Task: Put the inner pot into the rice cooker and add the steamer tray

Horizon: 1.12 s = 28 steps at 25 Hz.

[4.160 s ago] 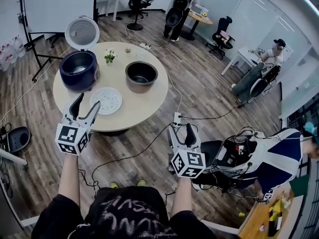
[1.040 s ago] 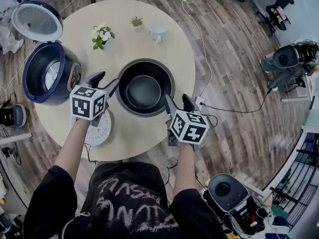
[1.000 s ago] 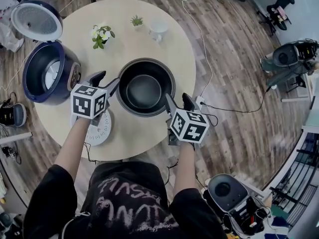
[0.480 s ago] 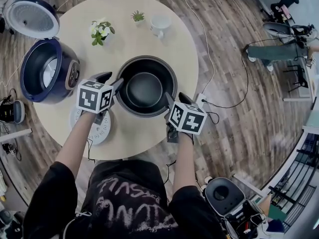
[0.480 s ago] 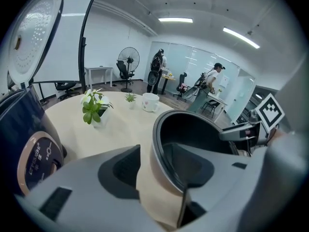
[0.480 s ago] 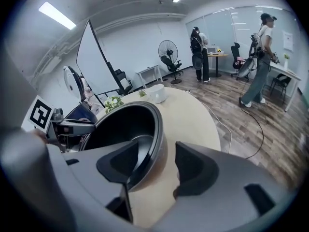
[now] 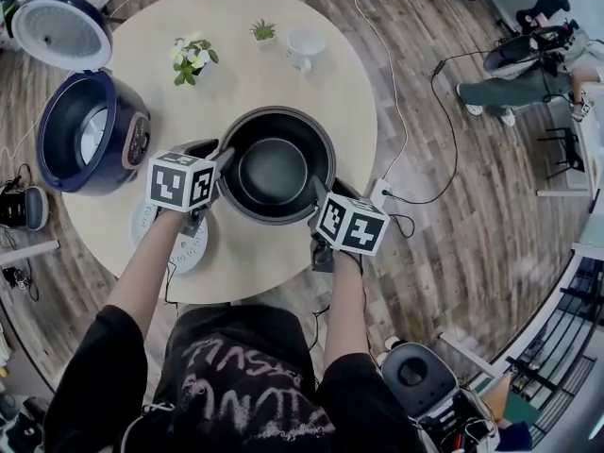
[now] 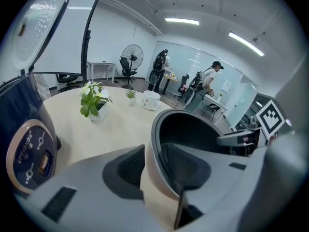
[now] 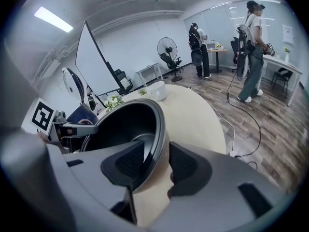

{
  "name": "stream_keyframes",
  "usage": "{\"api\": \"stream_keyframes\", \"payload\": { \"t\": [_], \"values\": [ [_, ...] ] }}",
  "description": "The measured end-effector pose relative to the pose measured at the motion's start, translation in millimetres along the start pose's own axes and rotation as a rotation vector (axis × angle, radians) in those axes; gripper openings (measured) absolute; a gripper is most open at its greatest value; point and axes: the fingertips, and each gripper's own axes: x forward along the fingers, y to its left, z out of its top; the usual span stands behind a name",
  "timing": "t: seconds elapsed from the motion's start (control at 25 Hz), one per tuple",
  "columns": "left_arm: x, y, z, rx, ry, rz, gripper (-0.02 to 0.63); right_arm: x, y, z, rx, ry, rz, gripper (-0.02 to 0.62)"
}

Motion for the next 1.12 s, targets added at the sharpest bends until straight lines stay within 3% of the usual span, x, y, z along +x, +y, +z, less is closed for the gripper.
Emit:
{"api": "stream_keyframes", "payload": {
  "t": [0.2, 0.68, 1.12],
  "values": [
    [0.7, -5.2, -0.3, -0.005, 0.000, -0.013, 0.108, -1.0, 4.5, 0.5, -0.014, -0.011, 0.001, 0.122],
    [-10.5, -12.0, -6.0, -0.122, -0.107, -0.054, 0.087, -13.0, 4.9, -5.5, 0.019, -0.061, -0.001, 0.101],
    [-50.1, -25.4, 16.0, -0.083, -0.226, -0.033, 0.083, -44.2, 20.4, 9.4, 0.006, -0.164, 0.029, 0.097]
  ]
}}
